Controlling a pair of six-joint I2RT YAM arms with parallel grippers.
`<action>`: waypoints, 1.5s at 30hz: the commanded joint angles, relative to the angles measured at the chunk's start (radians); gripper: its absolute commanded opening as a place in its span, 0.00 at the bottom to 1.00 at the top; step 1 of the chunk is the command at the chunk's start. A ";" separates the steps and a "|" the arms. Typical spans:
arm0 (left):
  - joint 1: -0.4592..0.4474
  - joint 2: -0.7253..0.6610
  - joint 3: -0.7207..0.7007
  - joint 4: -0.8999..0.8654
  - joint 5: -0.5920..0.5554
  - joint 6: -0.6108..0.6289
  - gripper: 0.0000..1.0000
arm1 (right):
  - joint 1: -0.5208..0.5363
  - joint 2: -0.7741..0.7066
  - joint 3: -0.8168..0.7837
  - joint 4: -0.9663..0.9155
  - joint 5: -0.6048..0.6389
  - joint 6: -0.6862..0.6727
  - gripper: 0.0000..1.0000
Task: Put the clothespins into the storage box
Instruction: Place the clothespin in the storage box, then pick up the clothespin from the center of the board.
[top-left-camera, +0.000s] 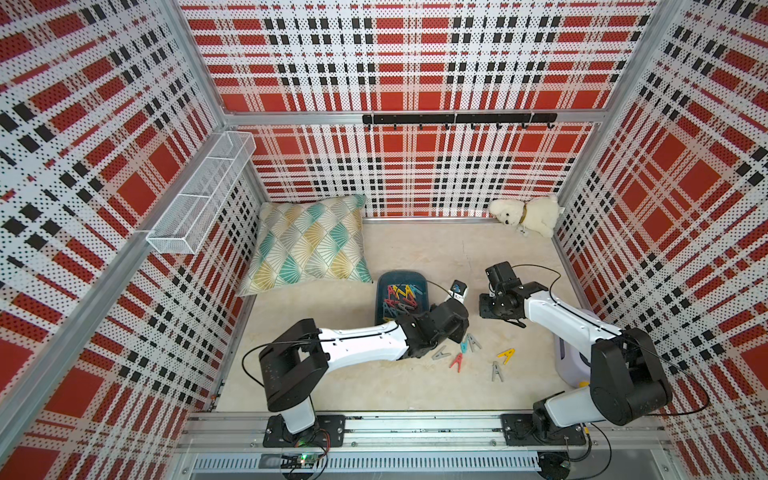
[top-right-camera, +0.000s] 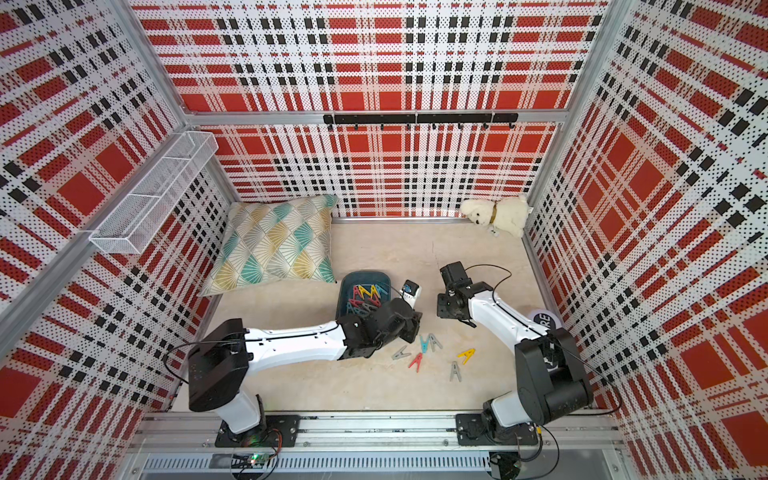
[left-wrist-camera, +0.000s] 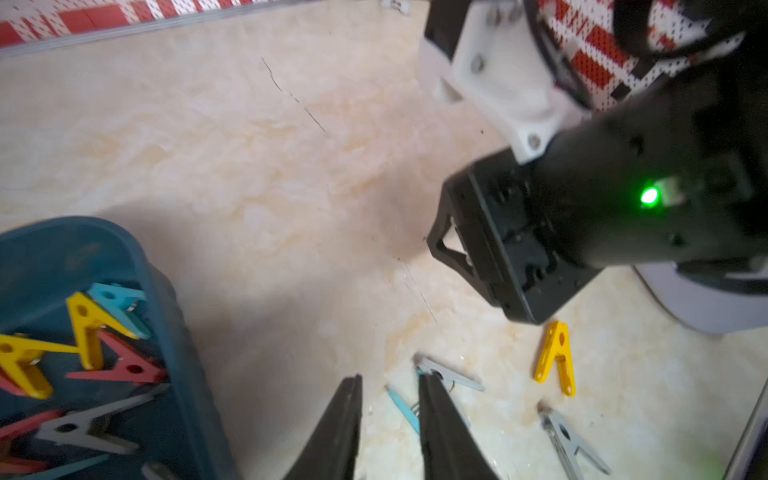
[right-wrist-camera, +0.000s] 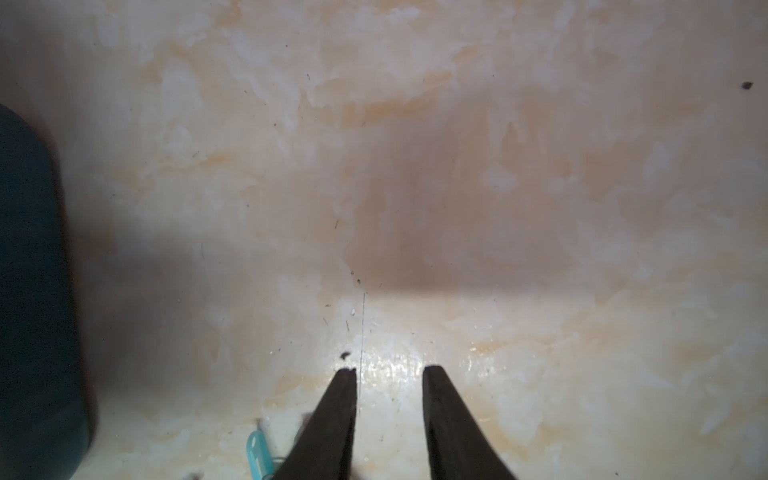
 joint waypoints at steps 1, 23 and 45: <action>-0.016 0.056 0.052 -0.050 0.052 0.011 0.32 | -0.016 -0.035 0.021 0.009 0.013 -0.007 0.34; -0.075 0.146 0.103 -0.394 -0.056 0.007 0.35 | -0.059 -0.011 0.088 0.008 -0.022 -0.056 0.35; -0.061 0.173 0.044 -0.362 0.012 0.012 0.30 | -0.059 -0.005 0.100 0.006 -0.036 -0.065 0.35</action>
